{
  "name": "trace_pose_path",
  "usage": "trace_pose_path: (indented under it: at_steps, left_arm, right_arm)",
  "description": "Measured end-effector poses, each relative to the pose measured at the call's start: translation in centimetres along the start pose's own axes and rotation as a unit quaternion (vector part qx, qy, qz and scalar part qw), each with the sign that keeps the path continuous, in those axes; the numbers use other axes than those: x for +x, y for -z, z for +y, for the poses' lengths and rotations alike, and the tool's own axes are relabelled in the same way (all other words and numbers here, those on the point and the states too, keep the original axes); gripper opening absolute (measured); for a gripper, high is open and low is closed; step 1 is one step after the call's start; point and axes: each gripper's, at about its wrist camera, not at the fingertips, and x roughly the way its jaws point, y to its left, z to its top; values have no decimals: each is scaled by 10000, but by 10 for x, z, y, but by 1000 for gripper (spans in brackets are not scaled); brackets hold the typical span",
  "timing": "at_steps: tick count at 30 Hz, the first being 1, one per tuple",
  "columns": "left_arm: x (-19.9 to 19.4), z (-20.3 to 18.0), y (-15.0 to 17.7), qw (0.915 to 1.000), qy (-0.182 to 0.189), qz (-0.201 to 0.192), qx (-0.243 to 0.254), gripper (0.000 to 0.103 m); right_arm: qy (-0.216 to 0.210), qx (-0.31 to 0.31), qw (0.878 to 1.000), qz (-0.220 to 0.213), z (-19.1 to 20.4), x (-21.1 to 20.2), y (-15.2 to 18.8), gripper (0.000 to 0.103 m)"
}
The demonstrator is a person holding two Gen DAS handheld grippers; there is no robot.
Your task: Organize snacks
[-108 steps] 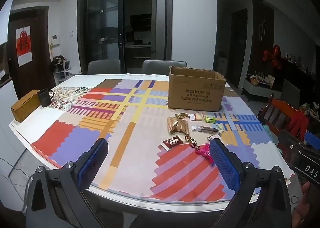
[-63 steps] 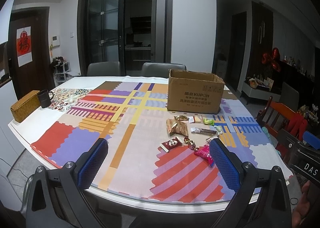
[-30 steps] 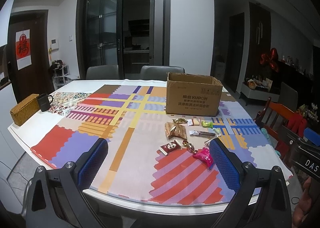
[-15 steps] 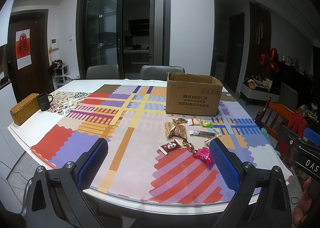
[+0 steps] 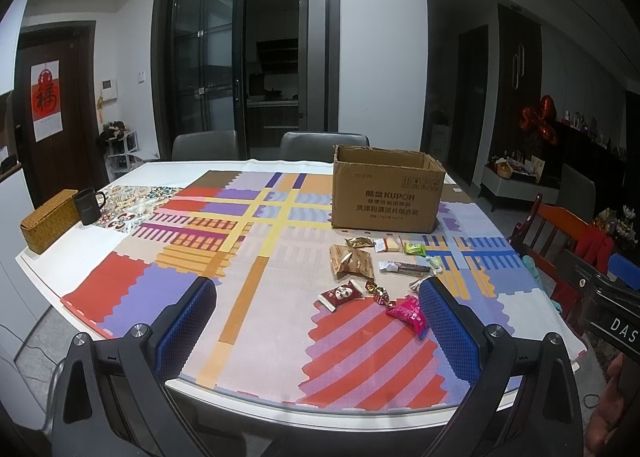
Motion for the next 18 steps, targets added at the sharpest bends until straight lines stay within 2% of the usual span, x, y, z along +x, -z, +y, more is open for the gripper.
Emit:
trace_pose_path:
  at_steps: [18]
  left_arm:
    - [27, 2, -4, 9996, -72, 268, 21, 103]
  right_arm:
    - [4, -101, 9999, 66, 4, 17, -8, 102]
